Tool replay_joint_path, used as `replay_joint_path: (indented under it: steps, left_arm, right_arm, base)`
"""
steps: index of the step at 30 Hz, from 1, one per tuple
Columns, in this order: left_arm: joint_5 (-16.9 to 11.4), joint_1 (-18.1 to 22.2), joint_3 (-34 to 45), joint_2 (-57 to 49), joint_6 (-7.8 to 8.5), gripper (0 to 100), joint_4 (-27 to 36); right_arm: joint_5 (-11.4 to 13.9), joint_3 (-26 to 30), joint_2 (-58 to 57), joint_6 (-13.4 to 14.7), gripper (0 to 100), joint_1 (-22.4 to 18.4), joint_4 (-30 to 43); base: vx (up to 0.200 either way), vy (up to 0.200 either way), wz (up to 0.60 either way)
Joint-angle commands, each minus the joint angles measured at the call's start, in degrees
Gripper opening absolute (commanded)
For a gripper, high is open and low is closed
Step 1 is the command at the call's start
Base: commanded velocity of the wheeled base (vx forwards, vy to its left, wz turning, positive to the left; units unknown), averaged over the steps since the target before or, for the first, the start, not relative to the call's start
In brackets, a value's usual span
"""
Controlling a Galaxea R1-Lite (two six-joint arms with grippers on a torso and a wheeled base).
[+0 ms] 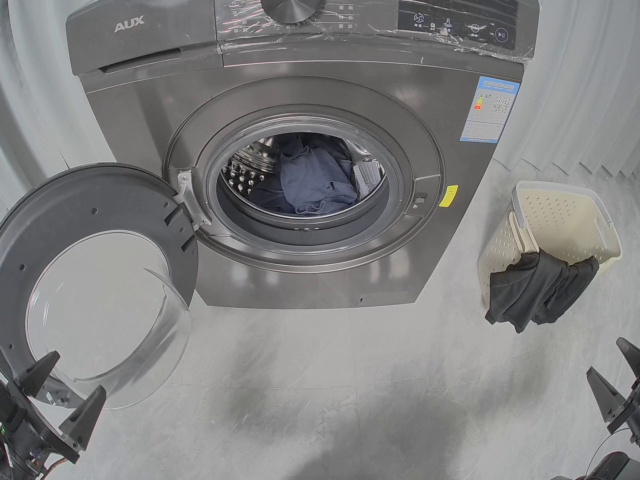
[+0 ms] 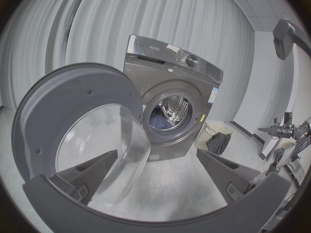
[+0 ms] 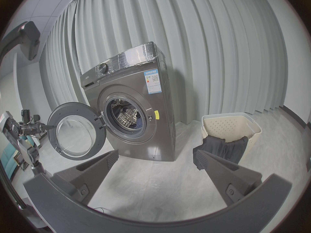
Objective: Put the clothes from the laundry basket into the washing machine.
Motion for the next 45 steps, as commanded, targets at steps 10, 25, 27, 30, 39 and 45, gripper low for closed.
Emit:
replay_joint_path:
  steps: [10, 25, 27, 30, 39, 45]
  left_arm:
    - [-10.1, 12.9, 1.0, -25.3, -0.44, 100, 19.5]
    - [-5.4, 22.3, 1.0, -25.5, -0.26, 100, 25.4]
    - [-4.7, 22.4, 1.0, -25.5, 0.62, 100, 25.4]
    - [-2.5, 23.1, 1.0, -25.5, 3.25, 100, 24.8]
    - [-6.9, 25.5, 1.0, -25.6, 5.63, 100, 25.5]
    - [-12.2, 30.1, 1.0, -29.4, 8.09, 100, 25.8]
  right_arm:
    - [0.3, 1.0, -11.2, -1.2, 100, -6.7, 5.3]
    - [-3.9, 0.0, -25.6, -3.3, 100, -14.4, 24.8]
    - [-5.9, -0.1, -25.6, -3.3, 100, -14.3, 25.2]
    - [-8.9, 0.4, -25.6, -2.6, 100, -14.4, 24.2]
    - [-1.6, 1.0, -25.6, -2.2, 100, -14.3, 25.4]
    - [1.1, 1.0, -25.6, -4.9, 100, -14.3, 25.5]
  base:
    - [0.000, -0.200, 0.00]
    - [0.000, -0.093, 0.00]
    - [0.000, 0.000, 0.00]
    - [0.000, 0.000, 0.00]
    - [0.000, 0.000, 0.00]
    - [0.000, 0.000, 0.00]
